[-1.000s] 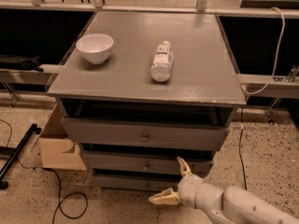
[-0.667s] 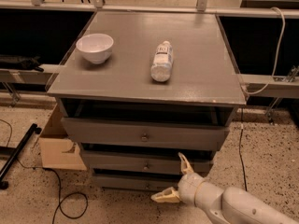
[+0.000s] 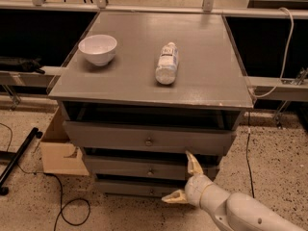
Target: Open middle drawer
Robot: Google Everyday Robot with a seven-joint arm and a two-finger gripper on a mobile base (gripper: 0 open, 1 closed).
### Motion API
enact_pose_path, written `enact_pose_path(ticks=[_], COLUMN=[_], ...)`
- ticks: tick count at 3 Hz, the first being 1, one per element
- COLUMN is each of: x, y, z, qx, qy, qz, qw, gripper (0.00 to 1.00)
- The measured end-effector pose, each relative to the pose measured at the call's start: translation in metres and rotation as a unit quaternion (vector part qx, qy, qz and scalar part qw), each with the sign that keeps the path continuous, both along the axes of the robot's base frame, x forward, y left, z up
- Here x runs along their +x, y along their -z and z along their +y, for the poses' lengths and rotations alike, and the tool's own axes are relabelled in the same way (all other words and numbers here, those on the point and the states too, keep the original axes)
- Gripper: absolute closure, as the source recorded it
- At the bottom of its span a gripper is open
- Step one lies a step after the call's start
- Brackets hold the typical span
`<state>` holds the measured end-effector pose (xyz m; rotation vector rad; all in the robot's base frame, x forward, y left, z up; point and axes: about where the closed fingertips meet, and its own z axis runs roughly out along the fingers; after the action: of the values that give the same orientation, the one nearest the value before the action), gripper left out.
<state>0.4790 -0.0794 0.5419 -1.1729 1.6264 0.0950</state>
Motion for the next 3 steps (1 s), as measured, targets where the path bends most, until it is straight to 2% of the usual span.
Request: enact_pose_path(ticks=[1, 2, 3], x=[0.014, 0.015, 0.018], y=[0.019, 0.036, 0.036], z=[-0.025, -0.06, -0.067], qx=[-0.034, -0.067, -0.074], qy=[0.065, 0.156, 0.167], qz=[0.021, 0.042, 0.04], qw=[0.9971, 0.9846, 0.9823], gripper=[0.0, 0.0, 0.0])
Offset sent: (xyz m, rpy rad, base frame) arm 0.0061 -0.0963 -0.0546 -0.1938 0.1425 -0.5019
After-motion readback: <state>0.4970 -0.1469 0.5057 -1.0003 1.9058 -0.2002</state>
